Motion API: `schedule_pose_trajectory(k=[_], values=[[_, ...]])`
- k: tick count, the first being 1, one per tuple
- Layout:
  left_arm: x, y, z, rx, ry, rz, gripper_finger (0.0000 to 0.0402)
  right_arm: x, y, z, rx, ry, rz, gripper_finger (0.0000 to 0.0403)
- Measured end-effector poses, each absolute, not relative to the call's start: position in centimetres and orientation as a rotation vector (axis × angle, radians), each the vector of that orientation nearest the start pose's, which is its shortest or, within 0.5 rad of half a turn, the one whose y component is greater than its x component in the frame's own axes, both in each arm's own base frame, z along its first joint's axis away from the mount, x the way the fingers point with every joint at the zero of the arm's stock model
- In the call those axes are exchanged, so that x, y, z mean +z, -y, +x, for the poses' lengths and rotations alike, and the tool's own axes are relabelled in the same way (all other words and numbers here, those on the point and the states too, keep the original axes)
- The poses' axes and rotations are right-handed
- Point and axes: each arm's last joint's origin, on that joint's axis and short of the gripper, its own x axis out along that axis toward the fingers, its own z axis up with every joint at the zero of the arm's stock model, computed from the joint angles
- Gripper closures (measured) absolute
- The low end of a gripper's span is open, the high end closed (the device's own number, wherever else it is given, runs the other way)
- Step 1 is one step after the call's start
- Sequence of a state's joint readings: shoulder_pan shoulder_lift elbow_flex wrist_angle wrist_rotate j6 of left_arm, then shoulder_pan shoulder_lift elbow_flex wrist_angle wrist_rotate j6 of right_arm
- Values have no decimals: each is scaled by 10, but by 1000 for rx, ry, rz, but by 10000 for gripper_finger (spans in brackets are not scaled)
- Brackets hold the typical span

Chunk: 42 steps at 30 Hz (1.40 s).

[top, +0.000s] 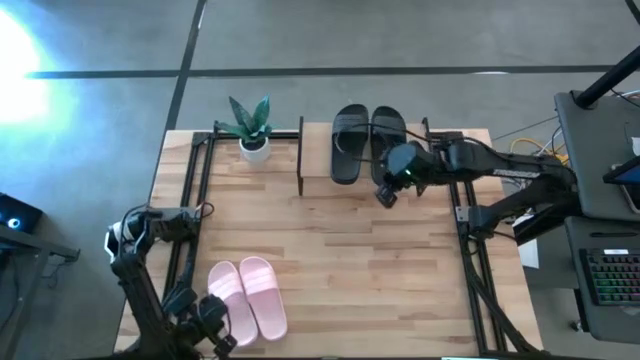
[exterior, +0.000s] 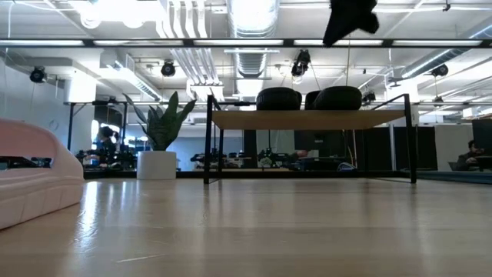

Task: Pick and place slides into the shelf
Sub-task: Put the left pink slipper under the shelf

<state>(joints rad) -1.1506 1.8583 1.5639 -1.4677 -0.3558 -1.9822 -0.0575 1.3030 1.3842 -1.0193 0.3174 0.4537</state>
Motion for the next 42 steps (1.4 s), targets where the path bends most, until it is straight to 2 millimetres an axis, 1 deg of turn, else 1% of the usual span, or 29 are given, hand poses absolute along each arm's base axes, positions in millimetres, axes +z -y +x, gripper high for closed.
schedule_pose_trajectory(k=[4, 8, 11, 14, 17, 20, 24, 28, 32, 42], values=[[242, 298, 145, 702, -1145, -350, 402, 371, -4, 233, -547, -767, 265, 357], [232, 299, 146, 712, -1154, -300, 401, 376, -28, 220, -545, -732, 231, 317], [224, 298, 145, 729, -1160, -254, 394, 376, -42, 215, -551, -710, 197, 282], [219, 296, 144, 745, -1158, -242, 372, 376, -49, 213, -562, -689, 147, 248], [217, 294, 145, 755, -1158, -237, 341, 376, -52, 213, -554, -688, 139, 219], [214, 293, 145, 761, -1158, -233, 308, 376, -53, 212, -555, -686, 143, 200], [206, 288, 144, 780, -1158, -206, 270, 376, -53, 213, -558, -684, 151, 188], [197, 283, 144, 804, -1158, -186, 244, 376, -53, 213, -558, -686, 150, 186], [189, 279, 146, 811, -1161, -183, 234, 375, -53, 213, -559, -686, 151, 186], [172, 264, 143, 871, -1165, -112, 233, 374, -53, 213, -555, -691, 163, 186]])
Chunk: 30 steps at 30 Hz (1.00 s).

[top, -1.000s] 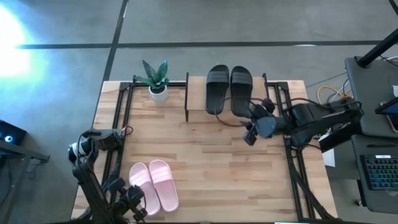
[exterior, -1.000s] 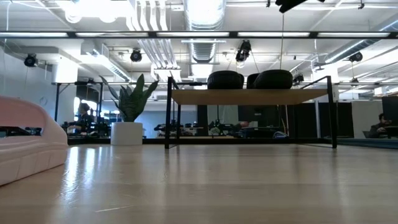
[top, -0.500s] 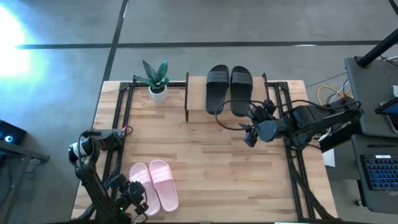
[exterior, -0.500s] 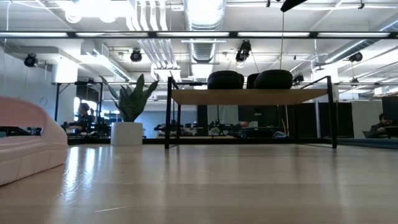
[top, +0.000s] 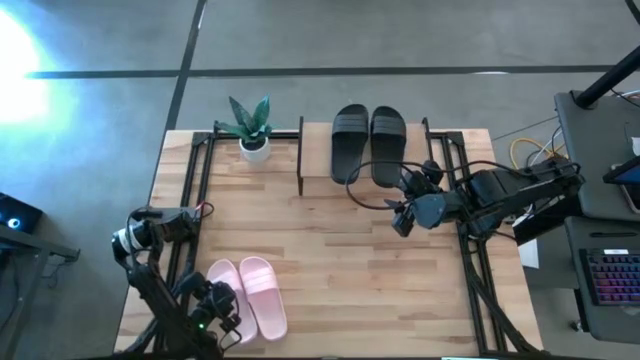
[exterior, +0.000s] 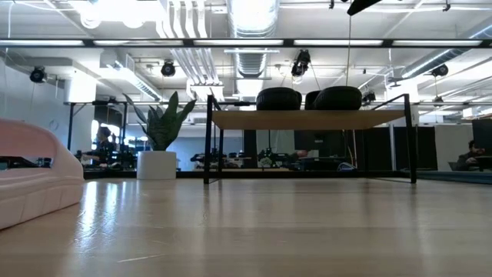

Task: Pick and place slides into the shelf
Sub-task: Put the left pink slipper under the shelf

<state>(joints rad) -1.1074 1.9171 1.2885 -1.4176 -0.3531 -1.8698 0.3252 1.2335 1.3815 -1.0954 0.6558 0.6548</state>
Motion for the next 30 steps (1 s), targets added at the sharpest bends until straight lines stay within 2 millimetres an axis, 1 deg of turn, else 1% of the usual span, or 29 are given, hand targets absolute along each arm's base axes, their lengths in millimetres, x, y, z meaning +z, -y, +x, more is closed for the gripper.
schedule_pose_trajectory(k=[8, 13, 17, 24, 26, 28, 30], values=[[156, 248, 136, 929, -1171, -35, 233, 374, -53, 213, -554, -692, 163, 186], [148, 242, 134, 950, -1189, -26, 239, 374, -53, 213, -555, -692, 163, 186], [144, 239, 133, 957, -1190, -20, 273, 374, -53, 213, -555, -692, 163, 186], [143, 236, 133, 978, -1209, -22, 367, 374, -53, 213, -558, -692, 163, 187], [147, 234, 133, 980, -1225, -42, 390, 374, -53, 213, -558, -692, 164, 187], [155, 232, 133, 975, -1236, -68, 396, 374, -53, 213, -558, -692, 164, 187], [168, 229, 134, 967, -1228, -86, 396, 374, -53, 213, -558, -692, 164, 187]])
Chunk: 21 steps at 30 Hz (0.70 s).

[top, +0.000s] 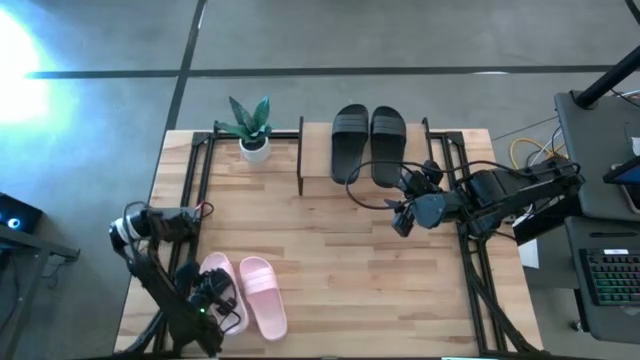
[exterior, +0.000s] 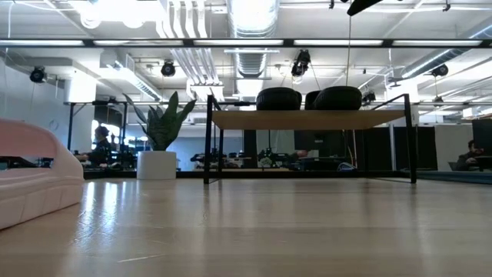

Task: Pick and place slides into the shelf
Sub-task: Put the left pink slipper under the shelf

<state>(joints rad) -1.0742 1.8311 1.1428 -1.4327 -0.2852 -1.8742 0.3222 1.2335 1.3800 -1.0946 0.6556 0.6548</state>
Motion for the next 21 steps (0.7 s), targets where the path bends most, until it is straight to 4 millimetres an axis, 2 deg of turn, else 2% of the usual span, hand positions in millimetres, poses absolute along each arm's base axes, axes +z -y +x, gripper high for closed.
schedule_pose_trajectory(k=[5, 8, 10, 13, 16, 21], values=[[218, 220, 140, 904, -1098, -86, 399, 374, -53, 213, -560, -688, 182, 189], [246, 213, 154, 766, -1012, -93, 400, 375, -55, 212, -552, -684, 200, 189], [260, 210, 169, 703, -986, -32, 400, 376, -59, 210, -534, -681, 196, 189], [273, 202, 194, 630, -983, 122, 401, 377, -66, 206, -502, -674, 191, 189], [277, 187, 218, 618, -966, 282, 401, 378, -74, 203, -484, -655, 182, 189], [274, 157, 264, 645, -864, 299, 401, 380, -83, 198, -508, -602, 223, 189]])
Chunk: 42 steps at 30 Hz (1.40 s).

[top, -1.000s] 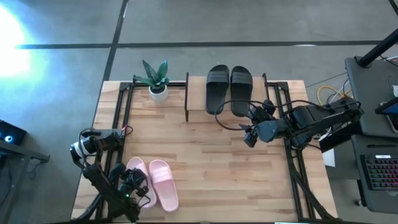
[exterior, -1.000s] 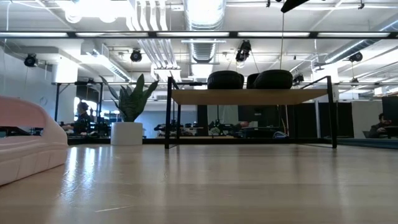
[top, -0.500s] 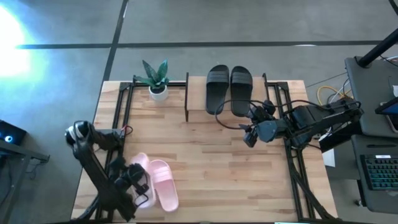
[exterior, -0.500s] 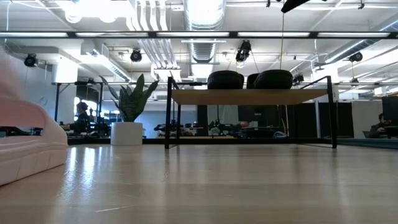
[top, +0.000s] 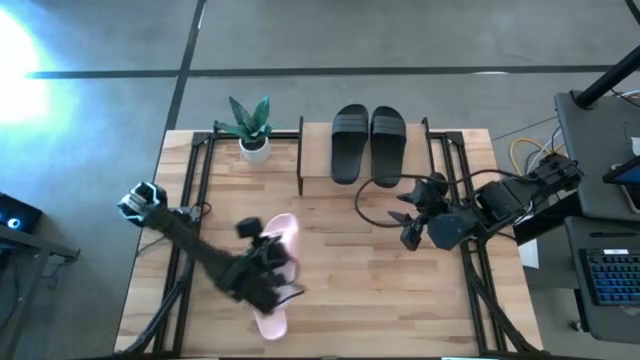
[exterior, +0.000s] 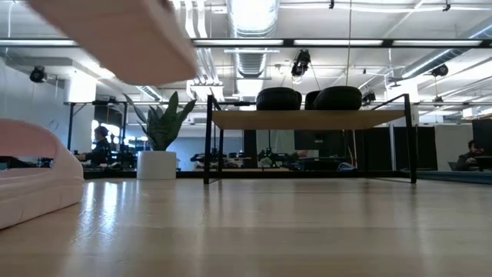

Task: Pick and place slides into the shelf
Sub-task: Put the left pink slipper under the shelf

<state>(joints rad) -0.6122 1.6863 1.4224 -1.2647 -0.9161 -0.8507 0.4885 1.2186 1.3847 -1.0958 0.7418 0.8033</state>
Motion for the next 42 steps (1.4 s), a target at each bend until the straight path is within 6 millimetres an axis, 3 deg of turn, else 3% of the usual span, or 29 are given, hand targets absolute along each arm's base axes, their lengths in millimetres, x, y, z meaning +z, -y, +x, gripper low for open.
schedule_pose_trajectory(k=[9, 15, 22, 27, 34, 42], values=[[258, 119, 356, 610, -647, 260, 401, 383, -95, 190, -531, -515, 281, 188], [228, 92, 397, 574, -730, 278, 401, 391, -88, 182, -586, -423, 273, 188], [191, 65, 431, 590, -838, 352, 402, 400, -80, 170, -599, -374, 274, 188], [179, 48, 451, 579, -888, 410, 402, 403, -76, 163, -587, -374, 255, 188], [174, 38, 461, 589, -902, 411, 394, 403, -70, 154, -593, -402, 224, 188], [170, 33, 459, 556, -921, 275, 299, 402, -65, 146, -601, -433, 193, 188]])
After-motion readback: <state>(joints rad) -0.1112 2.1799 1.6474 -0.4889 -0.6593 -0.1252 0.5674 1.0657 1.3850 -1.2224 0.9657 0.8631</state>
